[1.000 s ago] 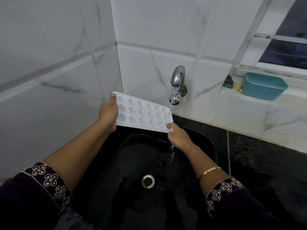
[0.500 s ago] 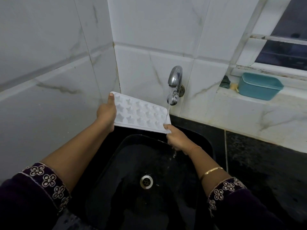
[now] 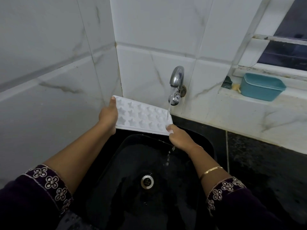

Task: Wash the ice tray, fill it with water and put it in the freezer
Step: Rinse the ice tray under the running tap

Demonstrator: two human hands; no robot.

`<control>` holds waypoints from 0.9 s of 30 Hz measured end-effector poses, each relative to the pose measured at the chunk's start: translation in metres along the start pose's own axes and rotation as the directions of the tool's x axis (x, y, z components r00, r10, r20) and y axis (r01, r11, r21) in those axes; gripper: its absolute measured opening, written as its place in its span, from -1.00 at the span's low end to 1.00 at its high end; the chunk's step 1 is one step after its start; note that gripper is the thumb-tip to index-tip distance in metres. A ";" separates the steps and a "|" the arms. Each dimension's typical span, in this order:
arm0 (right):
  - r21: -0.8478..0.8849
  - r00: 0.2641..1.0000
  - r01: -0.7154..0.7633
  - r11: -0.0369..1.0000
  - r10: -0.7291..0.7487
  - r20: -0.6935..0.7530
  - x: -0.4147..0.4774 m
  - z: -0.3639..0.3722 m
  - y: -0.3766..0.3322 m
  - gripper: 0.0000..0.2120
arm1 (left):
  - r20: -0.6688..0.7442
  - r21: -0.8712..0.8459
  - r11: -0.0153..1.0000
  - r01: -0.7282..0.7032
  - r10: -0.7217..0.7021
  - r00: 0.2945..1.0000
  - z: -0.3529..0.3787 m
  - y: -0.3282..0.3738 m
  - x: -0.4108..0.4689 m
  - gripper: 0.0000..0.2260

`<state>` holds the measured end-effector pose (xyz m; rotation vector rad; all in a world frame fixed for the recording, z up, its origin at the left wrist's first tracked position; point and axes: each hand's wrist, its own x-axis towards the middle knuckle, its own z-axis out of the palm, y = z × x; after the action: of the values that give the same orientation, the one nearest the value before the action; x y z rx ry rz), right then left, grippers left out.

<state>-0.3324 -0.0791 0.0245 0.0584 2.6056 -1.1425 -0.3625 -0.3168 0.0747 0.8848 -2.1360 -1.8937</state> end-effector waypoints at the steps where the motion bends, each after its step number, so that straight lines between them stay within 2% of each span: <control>1: -0.022 1.000 0.002 1.000 -0.002 -0.004 0.000 0.001 -0.002 -0.50 | 0.004 -0.009 1.000 0.003 -0.002 1.000 0.001 0.000 -0.001 -0.42; 5: 0.161 0.990 -0.066 0.985 0.044 0.131 -0.003 0.004 -0.008 -0.40 | -0.036 0.003 1.000 -0.020 0.020 0.999 -0.002 0.004 0.000 -0.42; 9: 0.250 0.979 -0.131 0.959 0.086 0.182 -0.003 -0.001 -0.001 -0.51 | -0.042 0.025 0.999 -0.024 0.025 0.999 -0.007 0.005 0.004 -0.39; 12: 0.116 0.987 -0.097 0.988 0.081 0.142 -0.008 -0.004 -0.006 -0.70 | -0.020 0.049 0.999 -0.009 0.010 1.000 -0.005 -0.001 0.002 -0.39; 15: -0.149 0.998 0.004 0.989 0.004 0.056 -0.005 -0.003 -0.004 -0.51 | 0.002 0.019 1.000 0.014 -0.014 1.000 -0.002 -0.005 -0.001 -0.41; 16: -0.176 0.999 0.018 0.984 -0.010 0.044 -0.006 -0.002 -0.004 -0.45 | 0.002 -0.003 1.000 0.017 -0.017 1.000 -0.001 -0.004 -0.002 -0.42; 19: 0.009 0.996 0.007 1.000 -0.008 0.090 -0.005 -0.001 -0.008 -0.36 | -0.013 -0.028 0.999 0.016 -0.016 1.000 -0.003 0.003 -0.001 -0.42; 21: 0.152 0.989 -0.074 0.986 0.052 0.141 -0.003 0.000 -0.006 -0.33 | -0.034 -0.018 1.000 0.000 -0.001 0.999 -0.005 0.007 0.001 -0.41; 24: 0.275 0.976 -0.150 0.950 0.098 0.192 -0.003 -0.002 -0.001 -0.45 | -0.047 -0.002 1.000 -0.021 0.020 0.999 -0.007 0.009 0.002 -0.40; 27: 0.185 0.985 -0.123 0.975 0.097 0.144 -0.004 -0.002 -0.004 -0.78 | -0.022 0.051 0.998 -0.026 0.027 0.999 -0.004 0.005 -0.001 -0.39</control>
<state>-0.3294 -0.0801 0.0300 0.1601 2.3377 -1.3079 -0.3611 -0.3197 0.0803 0.8793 -2.1802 -1.8158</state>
